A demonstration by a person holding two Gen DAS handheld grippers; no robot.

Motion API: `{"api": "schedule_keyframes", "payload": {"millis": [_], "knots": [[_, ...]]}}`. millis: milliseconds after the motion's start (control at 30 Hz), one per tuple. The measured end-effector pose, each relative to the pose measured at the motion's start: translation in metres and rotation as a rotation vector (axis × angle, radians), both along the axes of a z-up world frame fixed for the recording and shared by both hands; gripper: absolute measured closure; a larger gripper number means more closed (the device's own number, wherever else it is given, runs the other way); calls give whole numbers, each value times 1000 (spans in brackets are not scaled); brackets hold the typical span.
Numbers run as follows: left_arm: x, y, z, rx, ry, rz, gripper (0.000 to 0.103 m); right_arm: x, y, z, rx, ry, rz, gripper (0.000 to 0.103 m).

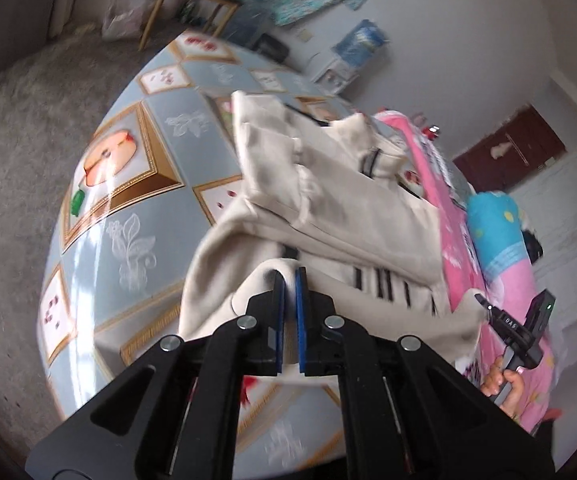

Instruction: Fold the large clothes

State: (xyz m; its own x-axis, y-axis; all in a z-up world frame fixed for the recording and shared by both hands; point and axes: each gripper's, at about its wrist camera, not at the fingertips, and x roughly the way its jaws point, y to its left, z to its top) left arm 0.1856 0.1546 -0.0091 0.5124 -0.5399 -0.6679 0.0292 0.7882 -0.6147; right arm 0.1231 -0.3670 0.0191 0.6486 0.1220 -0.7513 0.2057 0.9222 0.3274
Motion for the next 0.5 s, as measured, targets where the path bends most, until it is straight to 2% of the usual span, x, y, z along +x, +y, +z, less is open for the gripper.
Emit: {"api": "schedule_keyframes", "payload": {"millis": [33, 100, 133, 167, 233, 267, 300, 333, 367, 500], "knots": [[5, 3, -5, -5, 12, 11, 96, 10, -5, -8, 14, 22, -7, 89], [19, 8, -21, -25, 47, 40, 93, 23, -16, -23, 43, 48, -44, 75], [24, 10, -29, -45, 67, 52, 90, 26, -24, -29, 75, 48, -62, 60], [26, 11, -34, -45, 77, 62, 90, 26, -29, -32, 103, 44, -70, 58], [25, 15, -37, -14, 77, 98, 80, 23, -36, -35, 161, 36, -79, 58], [23, 19, -37, -19, 70, 107, 79, 18, -39, -33, 173, 24, -88, 57], [20, 24, -35, -19, 63, 121, 79, 12, -41, -29, 148, 16, -111, 55], [16, 28, -31, -11, 52, 134, 78, 6, -42, -24, 110, 7, -137, 43], [12, 32, -28, -4, 41, 144, 78, 1, -42, -20, 88, -7, -150, 39], [-10, 34, -11, 56, -9, 142, 71, -29, -47, -8, 69, -45, -178, 37]]}}
